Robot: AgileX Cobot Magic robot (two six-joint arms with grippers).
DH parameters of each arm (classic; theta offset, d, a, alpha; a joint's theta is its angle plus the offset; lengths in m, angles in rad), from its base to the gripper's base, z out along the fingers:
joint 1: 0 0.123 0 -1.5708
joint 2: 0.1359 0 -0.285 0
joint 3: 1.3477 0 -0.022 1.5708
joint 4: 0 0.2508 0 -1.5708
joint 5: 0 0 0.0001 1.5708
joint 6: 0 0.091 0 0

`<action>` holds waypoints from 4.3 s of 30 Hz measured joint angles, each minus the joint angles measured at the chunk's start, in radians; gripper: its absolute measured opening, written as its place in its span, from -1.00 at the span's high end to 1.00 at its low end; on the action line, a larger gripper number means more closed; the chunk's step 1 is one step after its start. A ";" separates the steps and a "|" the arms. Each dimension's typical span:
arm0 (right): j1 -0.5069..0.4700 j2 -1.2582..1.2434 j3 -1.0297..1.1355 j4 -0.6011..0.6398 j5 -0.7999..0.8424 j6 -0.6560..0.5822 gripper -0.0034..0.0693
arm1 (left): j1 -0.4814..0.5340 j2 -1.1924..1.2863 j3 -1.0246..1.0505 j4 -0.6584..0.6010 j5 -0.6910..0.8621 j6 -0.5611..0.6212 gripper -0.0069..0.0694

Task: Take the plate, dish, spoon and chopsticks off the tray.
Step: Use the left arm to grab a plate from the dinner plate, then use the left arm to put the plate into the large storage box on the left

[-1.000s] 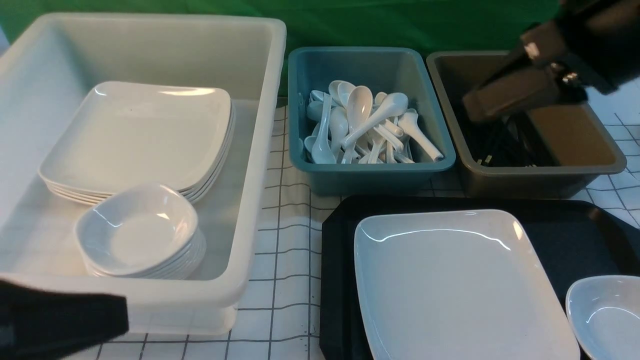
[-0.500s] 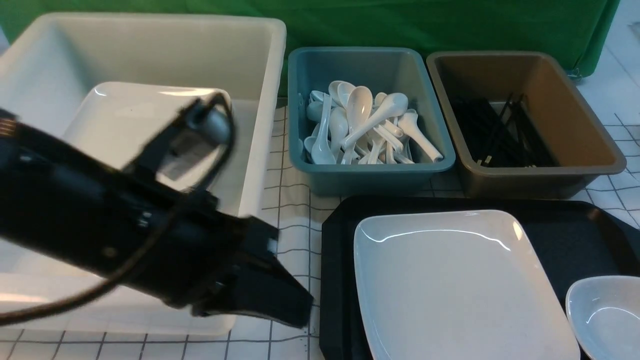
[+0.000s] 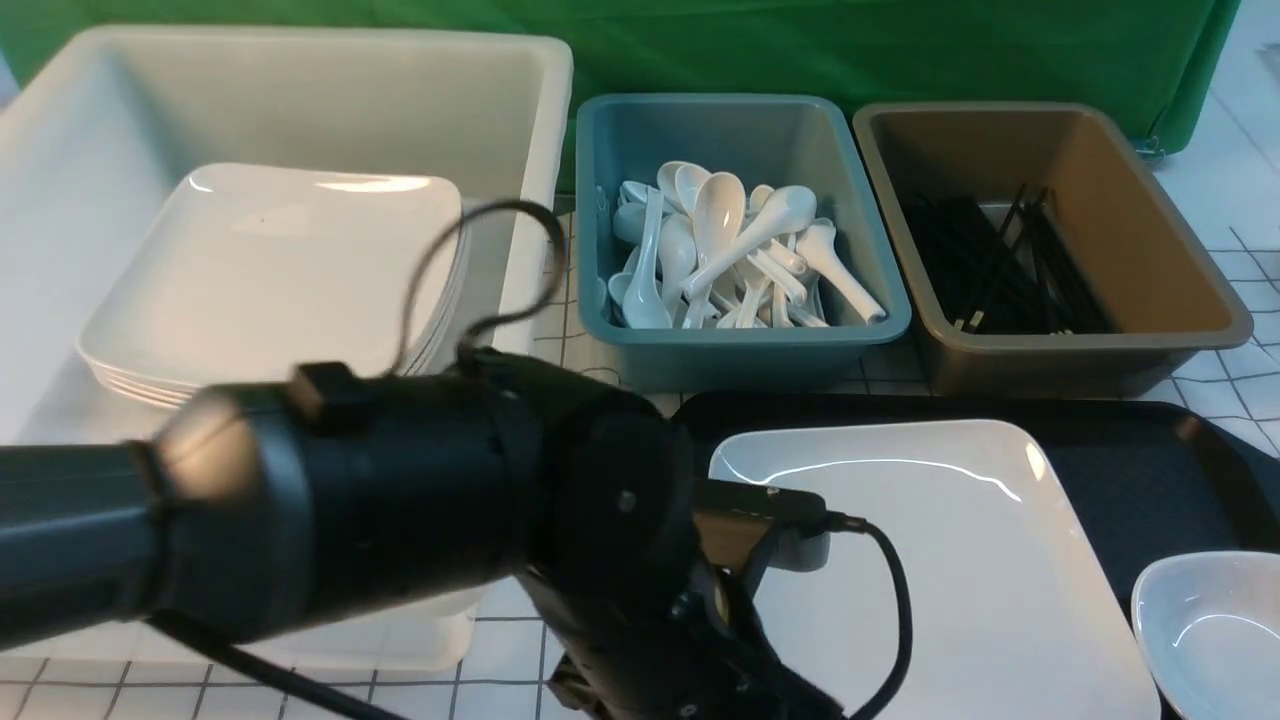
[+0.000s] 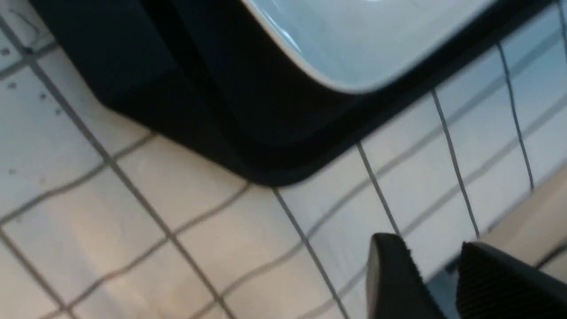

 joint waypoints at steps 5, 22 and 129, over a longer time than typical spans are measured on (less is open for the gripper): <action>0.000 -0.001 0.000 0.000 0.000 0.000 0.79 | 0.000 0.060 0.000 0.016 -0.095 -0.021 -0.24; 0.000 -0.001 0.000 0.000 0.000 -0.001 0.76 | 0.000 0.182 -0.006 0.028 -0.232 -0.130 -0.46; 0.000 -0.001 0.000 -0.002 0.000 -0.017 0.40 | 1.440 -0.365 -0.249 -0.624 0.135 0.510 0.75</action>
